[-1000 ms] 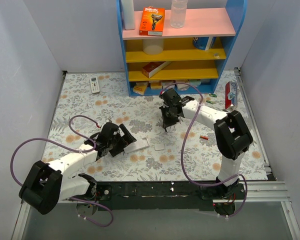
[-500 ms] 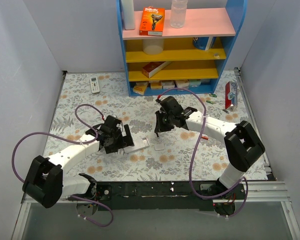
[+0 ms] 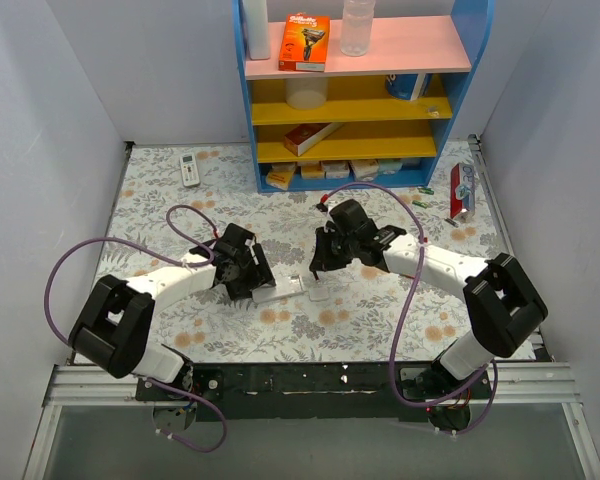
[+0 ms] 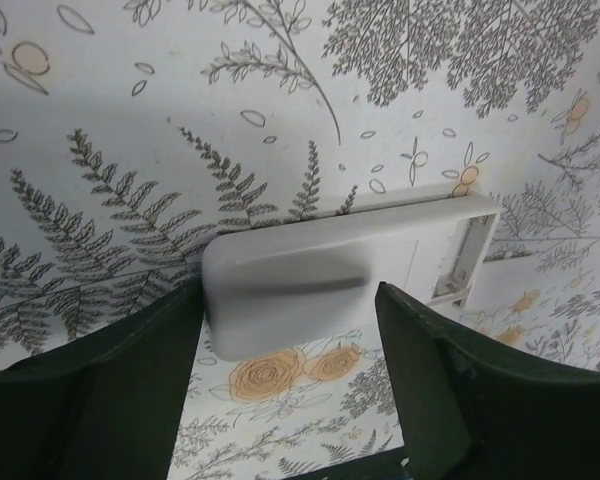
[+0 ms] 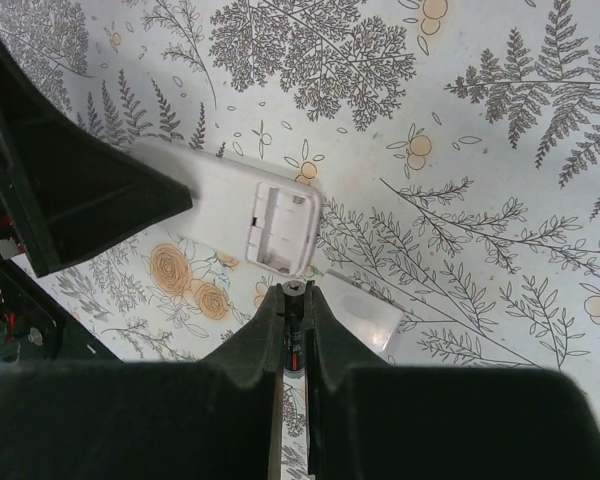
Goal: Load the batteries into the remote control
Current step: Load the battery into the remote control.
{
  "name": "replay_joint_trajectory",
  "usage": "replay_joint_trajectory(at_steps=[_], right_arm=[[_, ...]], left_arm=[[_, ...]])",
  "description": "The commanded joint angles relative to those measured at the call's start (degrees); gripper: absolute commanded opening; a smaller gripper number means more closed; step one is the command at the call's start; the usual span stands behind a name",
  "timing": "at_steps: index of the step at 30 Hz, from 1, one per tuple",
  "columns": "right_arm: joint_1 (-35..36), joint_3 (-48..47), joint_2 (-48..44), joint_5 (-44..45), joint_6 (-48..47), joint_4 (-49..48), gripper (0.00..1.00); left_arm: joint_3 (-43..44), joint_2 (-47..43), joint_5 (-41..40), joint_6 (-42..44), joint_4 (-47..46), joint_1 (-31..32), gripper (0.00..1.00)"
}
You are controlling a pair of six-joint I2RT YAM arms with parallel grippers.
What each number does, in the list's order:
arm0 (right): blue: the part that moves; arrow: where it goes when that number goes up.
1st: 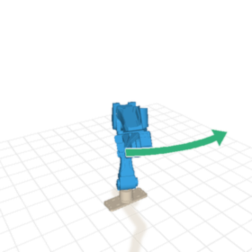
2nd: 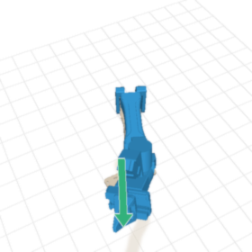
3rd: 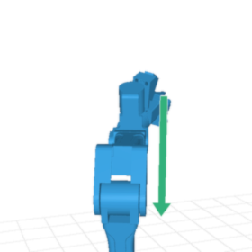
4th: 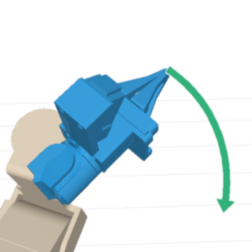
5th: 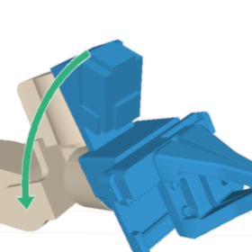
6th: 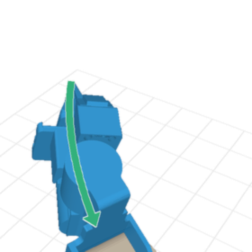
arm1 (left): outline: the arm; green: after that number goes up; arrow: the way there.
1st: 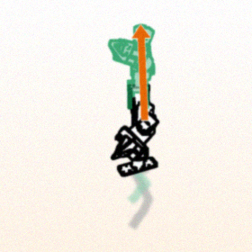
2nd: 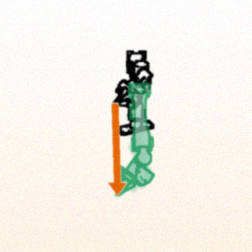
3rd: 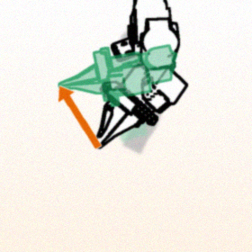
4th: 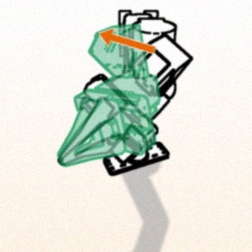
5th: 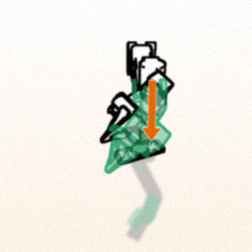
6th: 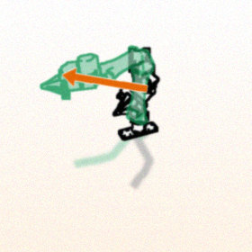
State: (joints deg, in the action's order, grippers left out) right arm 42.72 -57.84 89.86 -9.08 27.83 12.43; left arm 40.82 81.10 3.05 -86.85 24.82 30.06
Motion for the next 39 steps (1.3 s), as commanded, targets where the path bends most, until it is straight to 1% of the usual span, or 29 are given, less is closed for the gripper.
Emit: replay_joint_trajectory(at_steps=[1,2,5,8,12,13,16,21,22,26,30,39], right_arm=[[0.4,2.1,-2.5,-1.6,-1.4,-8.0,0.01],[1.0,2.6,-2.3,-1.5,-1.5,-9.3,0.01],[2.7,3.4,-1.7,0.8,-1.7,-14.3,0.01],[3.7,4.7,-1.3,4.6,-0.6,-17.2,0.01],[4.5,7.6,-1.1,8.5,1.4,-21.0,0.01],[4.7,8.1,-0.9,10.8,1.7,-22.4,0.01],[4.8,11.3,-0.5,12.9,3.5,-26.1,0.01],[5.3,16.3,0.2,13.2,5.0,-33.4,0.01],[5.4,16.5,0.7,13.1,5.0,-34.4,0.01],[6.1,17.4,0.9,13.3,4.8,-38.7,0.01],[7.0,17.6,0.5,13.9,4.0,-41.9,0.01],[7.6,19.5,2.9,16.3,2.6,-46.1,0.01]], left_arm=[[-0.6,4.6,-1.8,-2.7,0.0,0.5,0.65],[-0.5,4.7,-1.8,-3.1,-0.2,0.8,0.6],[-0.7,5.3,-2.3,-4.3,0.1,1.4,0.53],[-1.1,5.6,-2.3,-6.0,0.6,1.7,0.51],[-1.4,5.8,-2.3,-7.4,1.3,2.1,0.46],[-1.2,5.8,-4.4,-7.5,1.9,2.3,0.45],[-0.7,5.9,-5.5,-7.4,3.5,2.5,0.41],[-0.5,5.7,-6.5,-7.5,4.4,2.7,0.33],[-0.4,5.8,-6.4,-7.2,4.5,2.8,0.3],[0.2,6.3,-6.2,-6.4,5.1,2.8,0.25],[0.6,6.5,-5.7,-6.0,5.2,2.8,0.24],[1.2,7.2,-4.9,-5.8,5.2,2.9,0.24]])
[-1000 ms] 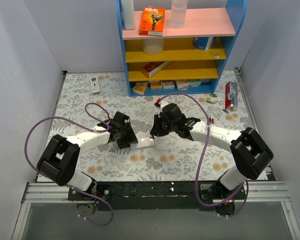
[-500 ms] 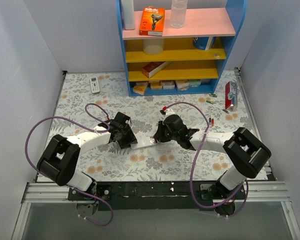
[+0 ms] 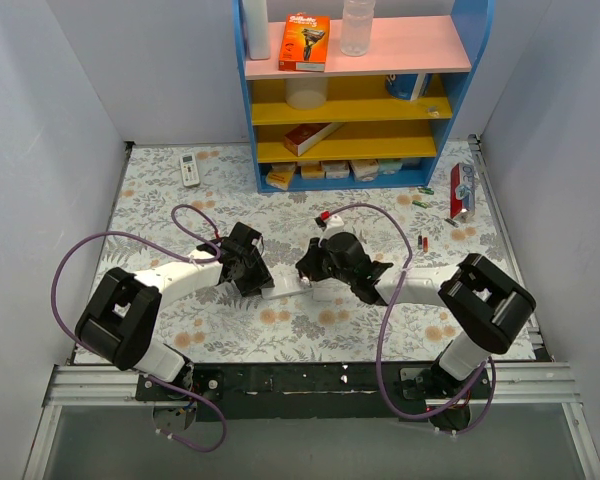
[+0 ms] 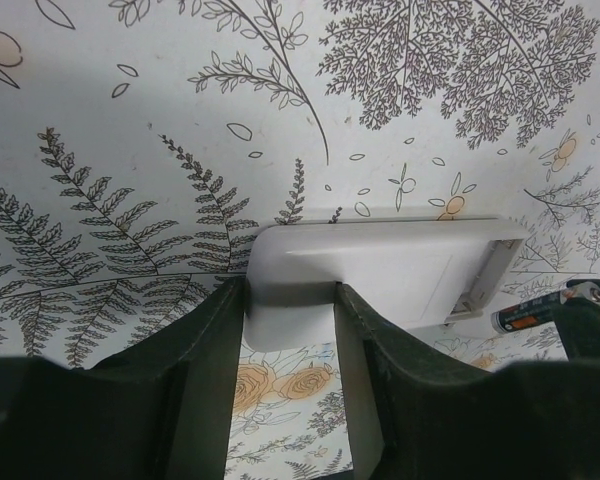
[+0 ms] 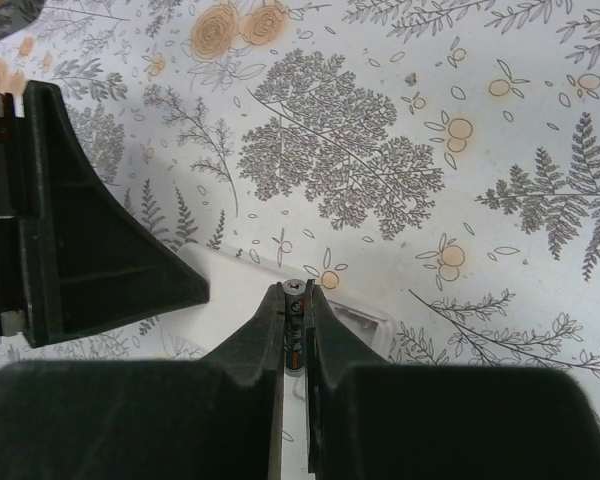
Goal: Load the batteries into the remote control
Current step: Load the battery into the remote control.
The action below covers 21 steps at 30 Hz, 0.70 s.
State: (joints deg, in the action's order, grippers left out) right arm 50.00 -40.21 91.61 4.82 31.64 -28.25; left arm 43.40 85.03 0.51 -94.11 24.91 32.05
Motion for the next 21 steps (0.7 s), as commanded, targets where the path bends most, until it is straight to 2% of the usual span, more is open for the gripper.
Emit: replay_joint_trajectory(at_steps=[1,21], right_arm=[[0.4,2.2,1.3,3.0,-1.4,-6.2,0.01],[1.9,3.9,4.6,1.6,0.9,-9.4,0.01]], left_arm=[[-1.2,3.3,-2.3,1.5,5.2,0.9,0.24],[-0.9,3.6,-1.1,1.3,4.3,0.8,0.22]])
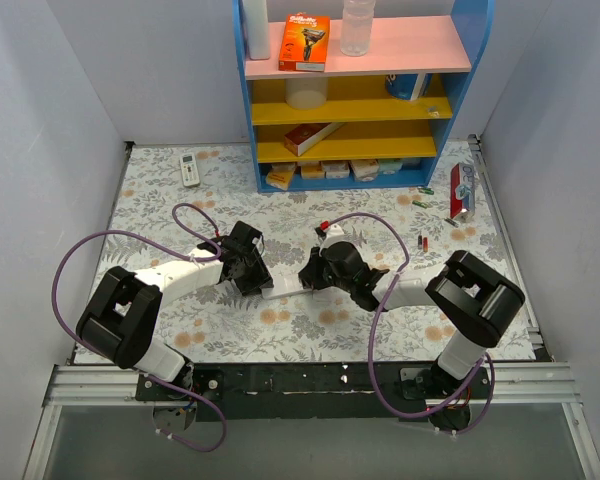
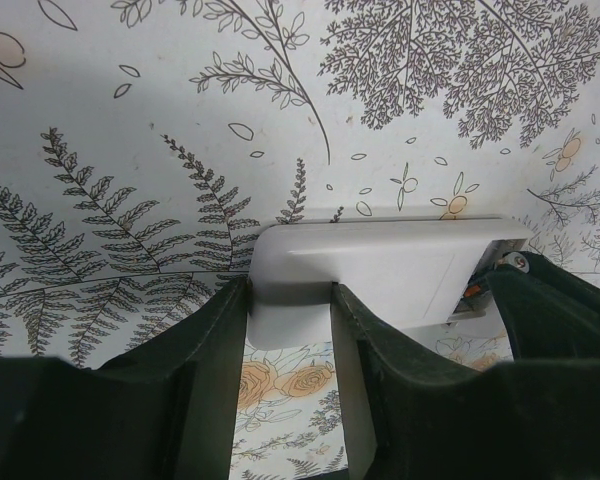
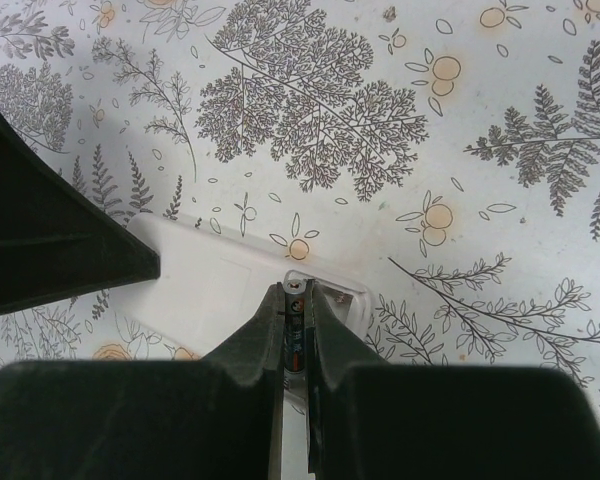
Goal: Load the batteries into the remote control
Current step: Load the battery into the remote control.
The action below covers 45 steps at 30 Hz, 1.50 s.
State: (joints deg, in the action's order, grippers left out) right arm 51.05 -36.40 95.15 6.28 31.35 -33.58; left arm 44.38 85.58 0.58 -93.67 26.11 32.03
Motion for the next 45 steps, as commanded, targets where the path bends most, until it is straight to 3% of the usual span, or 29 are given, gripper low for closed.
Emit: replay_joint_trajectory(at_steps=[1,7,25,35,45], right_arm=[[0.9,0.2,1.6,0.1,1.5,-4.2,0.01],[1.2,1.0,2.0,1.0,3.5,-4.0,0.02],[1.3,0.9,-0.3,5.6,7.8,2.6,0.3],[1.4,0.1,-1.3,6.0,7.7,3.8,0.32],[1.4,-2.9,-2.2,5.6,12.6,11.0,0.28]], left_arm=[[-2.0,3.0,-1.2,0.9,3.2,0.8,0.22],[-2.2,2.7,-1.0,1.0,2.9,0.8,0.23],[-2.4,2.0,-1.0,0.7,2.6,0.8,0.26],[-2.5,1.8,-1.1,0.7,2.6,0.8,0.26],[-2.5,1.5,-0.9,0.5,2.5,0.8,0.26]])
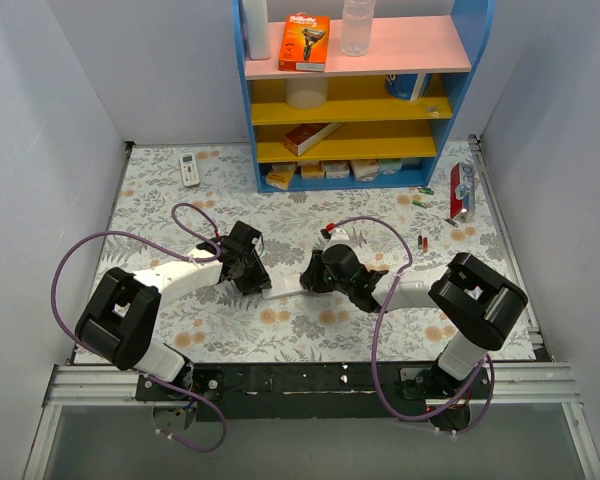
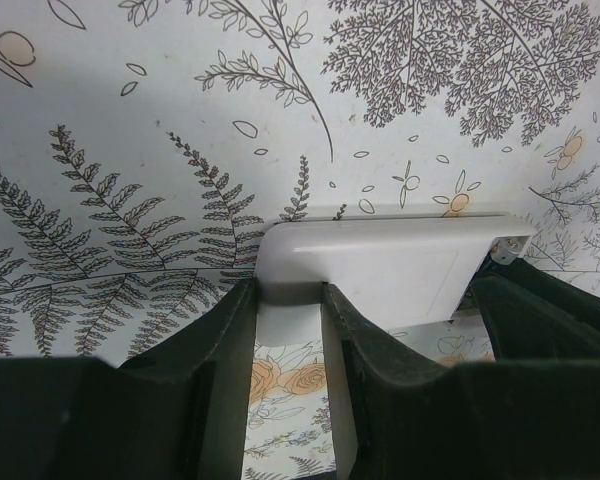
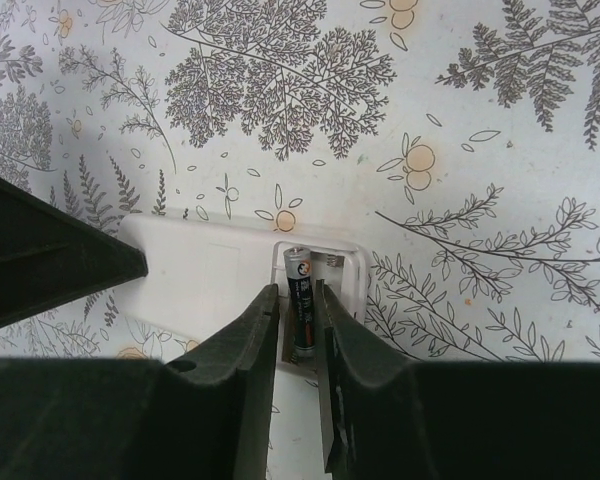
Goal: Load the batteries into the remote control
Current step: Load the battery into the remote control.
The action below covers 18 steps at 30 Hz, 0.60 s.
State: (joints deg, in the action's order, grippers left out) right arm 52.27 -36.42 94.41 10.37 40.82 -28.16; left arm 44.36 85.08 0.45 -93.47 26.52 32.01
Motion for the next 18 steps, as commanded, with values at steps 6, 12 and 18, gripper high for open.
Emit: replay_joint_trajectory(at_steps=[6,12,18], right_arm=[[0.2,-4.1,-1.4,0.6,5.7,8.9,0.28],[0.2,-4.9,-1.9,-1.0,6.9,9.2,0.28],[0.2,-5.7,-2.0,-2.0,8.0,9.4,0.28]], left_arm=[[-2.6,1.8,-0.6,0.3,2.0,0.9,0.26],[-2.7,1.7,-0.5,0.3,2.0,0.9,0.26],[-2.4,1.7,-0.5,0.3,1.9,0.9,0.26]])
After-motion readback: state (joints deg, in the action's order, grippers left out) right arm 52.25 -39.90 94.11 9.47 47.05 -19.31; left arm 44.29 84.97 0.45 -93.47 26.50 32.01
